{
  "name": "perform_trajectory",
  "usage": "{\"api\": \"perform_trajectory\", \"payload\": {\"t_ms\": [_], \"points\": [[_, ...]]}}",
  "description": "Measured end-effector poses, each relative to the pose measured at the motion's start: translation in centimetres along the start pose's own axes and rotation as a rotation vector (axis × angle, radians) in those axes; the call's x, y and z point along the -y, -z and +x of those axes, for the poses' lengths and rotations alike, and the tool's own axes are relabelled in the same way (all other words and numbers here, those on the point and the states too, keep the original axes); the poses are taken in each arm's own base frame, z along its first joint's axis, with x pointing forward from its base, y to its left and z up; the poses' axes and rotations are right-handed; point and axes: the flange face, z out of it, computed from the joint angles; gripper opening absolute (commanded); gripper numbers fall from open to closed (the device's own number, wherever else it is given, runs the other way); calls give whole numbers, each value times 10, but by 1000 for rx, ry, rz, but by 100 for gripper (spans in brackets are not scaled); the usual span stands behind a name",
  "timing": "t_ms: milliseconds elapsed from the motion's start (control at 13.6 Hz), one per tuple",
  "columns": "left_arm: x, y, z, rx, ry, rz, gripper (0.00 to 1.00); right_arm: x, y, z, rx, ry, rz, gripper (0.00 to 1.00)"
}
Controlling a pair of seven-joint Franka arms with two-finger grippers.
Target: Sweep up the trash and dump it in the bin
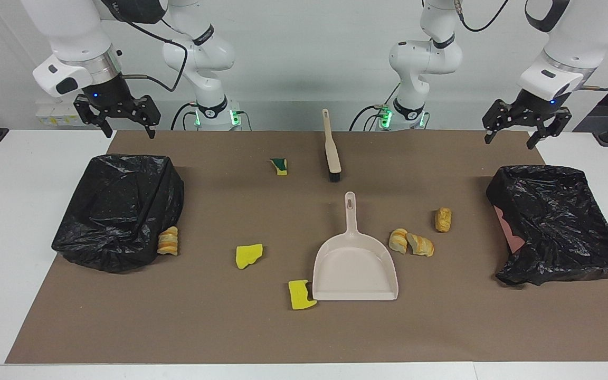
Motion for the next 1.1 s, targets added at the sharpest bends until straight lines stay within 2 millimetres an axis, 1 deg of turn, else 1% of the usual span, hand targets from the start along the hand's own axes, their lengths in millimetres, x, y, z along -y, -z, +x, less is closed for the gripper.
{"api": "perform_trajectory", "payload": {"t_ms": [880, 1100], "points": [[0, 0, 0, 0, 0, 0, 100, 1, -3, -2, 7, 2, 0, 100], [0, 0, 0, 0, 0, 0, 100, 4, -2, -6, 7, 40, 0, 100]]}}
